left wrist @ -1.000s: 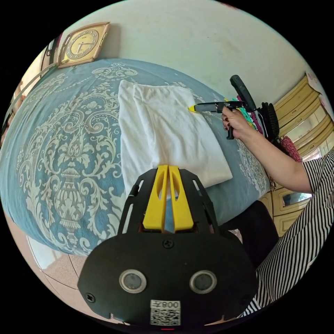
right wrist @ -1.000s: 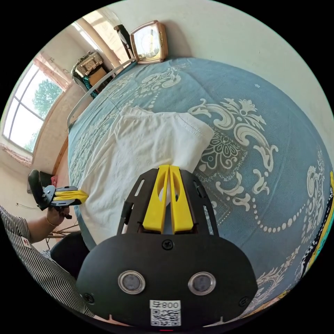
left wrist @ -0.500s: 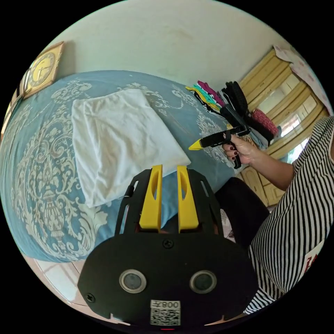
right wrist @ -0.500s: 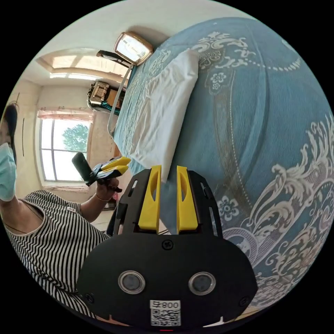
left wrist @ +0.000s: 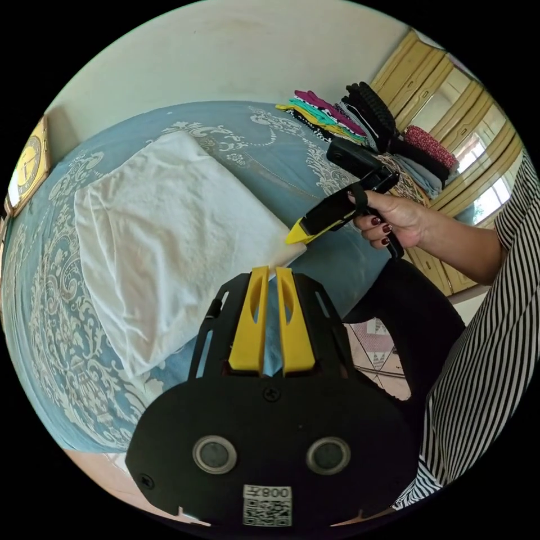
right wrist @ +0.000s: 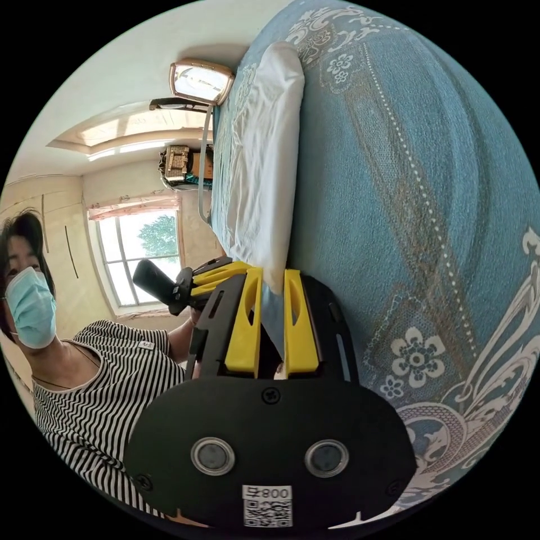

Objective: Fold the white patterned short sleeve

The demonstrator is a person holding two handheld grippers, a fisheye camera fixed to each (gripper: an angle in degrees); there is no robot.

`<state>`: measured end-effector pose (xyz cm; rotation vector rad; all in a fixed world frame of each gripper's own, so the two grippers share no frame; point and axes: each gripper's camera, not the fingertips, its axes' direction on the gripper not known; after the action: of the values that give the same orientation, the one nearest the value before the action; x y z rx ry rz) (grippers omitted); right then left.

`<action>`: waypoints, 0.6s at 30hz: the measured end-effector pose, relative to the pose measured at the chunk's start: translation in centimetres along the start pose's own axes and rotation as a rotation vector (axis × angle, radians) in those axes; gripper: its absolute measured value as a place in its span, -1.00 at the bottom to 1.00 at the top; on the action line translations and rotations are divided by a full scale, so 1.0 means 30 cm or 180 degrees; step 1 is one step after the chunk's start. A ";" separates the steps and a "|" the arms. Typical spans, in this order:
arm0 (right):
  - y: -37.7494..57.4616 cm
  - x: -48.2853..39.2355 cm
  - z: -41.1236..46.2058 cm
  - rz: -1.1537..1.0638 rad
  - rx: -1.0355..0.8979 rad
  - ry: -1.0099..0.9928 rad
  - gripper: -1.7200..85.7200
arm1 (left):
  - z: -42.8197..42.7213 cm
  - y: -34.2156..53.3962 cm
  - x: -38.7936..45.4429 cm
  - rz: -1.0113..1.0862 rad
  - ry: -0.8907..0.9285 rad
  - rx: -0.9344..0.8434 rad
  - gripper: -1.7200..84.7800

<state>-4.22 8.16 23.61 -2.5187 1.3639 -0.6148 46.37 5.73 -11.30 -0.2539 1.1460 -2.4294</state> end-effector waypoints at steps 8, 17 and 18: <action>-0.014 0.169 0.100 -0.0030 0.0013 -0.0514 -0.91 | -0.104 0.212 -0.237 -0.1064 0.0806 0.0353 -0.84; -0.005 0.227 0.135 -0.0257 0.0253 -0.0933 -0.92 | -0.004 0.537 -0.492 -0.2720 0.2646 0.1458 -0.70; -0.005 0.229 0.138 -0.0278 0.0255 -0.0936 -0.92 | 0.000 0.547 -0.498 -0.2762 0.2688 0.1508 -0.69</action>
<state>1.09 2.46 21.77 -2.4934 1.1092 -0.2910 64.70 3.45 -23.60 0.6153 0.7444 -3.6733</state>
